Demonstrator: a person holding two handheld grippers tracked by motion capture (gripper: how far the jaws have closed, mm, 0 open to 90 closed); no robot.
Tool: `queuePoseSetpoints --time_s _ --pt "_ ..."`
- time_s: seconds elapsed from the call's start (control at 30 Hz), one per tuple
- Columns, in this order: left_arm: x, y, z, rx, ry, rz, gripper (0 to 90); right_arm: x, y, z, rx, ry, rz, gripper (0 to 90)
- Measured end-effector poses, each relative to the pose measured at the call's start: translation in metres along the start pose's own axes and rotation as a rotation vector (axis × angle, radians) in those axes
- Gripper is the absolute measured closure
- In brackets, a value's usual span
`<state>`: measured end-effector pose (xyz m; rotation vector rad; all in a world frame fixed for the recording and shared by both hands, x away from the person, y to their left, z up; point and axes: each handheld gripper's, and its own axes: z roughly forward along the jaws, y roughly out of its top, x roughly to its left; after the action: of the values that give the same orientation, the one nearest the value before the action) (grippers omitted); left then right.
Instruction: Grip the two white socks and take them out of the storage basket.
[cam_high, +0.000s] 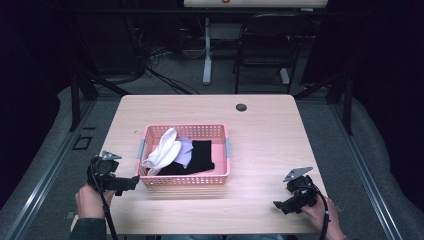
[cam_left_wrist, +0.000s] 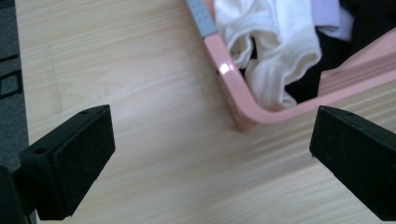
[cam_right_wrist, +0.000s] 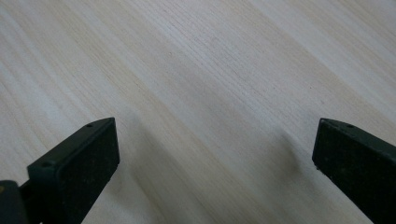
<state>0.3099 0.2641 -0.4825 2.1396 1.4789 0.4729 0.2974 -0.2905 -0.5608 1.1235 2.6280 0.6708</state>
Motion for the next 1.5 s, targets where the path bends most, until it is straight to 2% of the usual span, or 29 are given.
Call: queuePoseSetpoints --time_s 0.03,0.33,0.37,0.63,0.7,0.73,0.93,1.0,1.03,1.23,1.3,1.4,1.5 --pt "0.0 0.004 -0.001 -0.004 -0.004 0.006 0.0 0.0 -0.001 0.001 -0.014 0.003 0.008 0.0" --pt "-0.007 0.045 -0.002 0.021 -0.022 0.077 0.0 0.001 -0.001 0.0 0.007 -0.001 0.005 0.2" --pt "-0.008 0.05 -0.002 0.028 -0.033 0.084 0.4 0.002 -0.001 0.001 -0.002 0.004 0.012 0.2" --pt "-0.016 0.083 0.013 0.062 -0.064 0.13 0.4 0.001 -0.002 0.002 -0.001 0.005 0.012 0.5" --pt "-0.017 0.088 0.019 0.058 -0.108 0.118 0.0 0.001 -0.002 0.002 0.0 0.005 0.012 0.6" --pt "-0.017 0.09 0.022 0.062 -0.116 0.114 0.0 0.002 -0.002 0.002 0.001 0.005 0.012 0.8" --pt "-0.019 0.101 0.039 0.096 -0.118 0.121 0.6 0.001 -0.002 0.002 0.014 0.01 0.006 1.3" --pt "-0.021 0.104 0.045 0.11 -0.114 0.126 5.1 0.001 -0.002 0.002 0.016 0.005 0.004 1.3" --pt "-0.022 0.105 0.047 0.114 -0.114 0.128 11.1 0.001 -0.002 0.002 0.016 0.007 0.004 1.4" --pt "-0.028 0.111 0.068 0.175 -0.107 0.159 24.3 0.001 -0.002 0.003 0.018 0.004 0.002 1.5" --pt "-0.029 0.112 0.072 0.202 -0.116 0.17 28.6 0.001 -0.002 0.003 0.019 0.003 0.0 1.6" --pt "-0.033 0.113 0.083 0.244 -0.102 0.185 32.2 0.001 -0.002 0.003 0.019 0.004 0.0 1.6" --pt "-0.034 0.113 0.091 0.254 -0.093 0.178 35.6 0.001 -0.002 0.003 0.019 0.004 0.0 1.7"
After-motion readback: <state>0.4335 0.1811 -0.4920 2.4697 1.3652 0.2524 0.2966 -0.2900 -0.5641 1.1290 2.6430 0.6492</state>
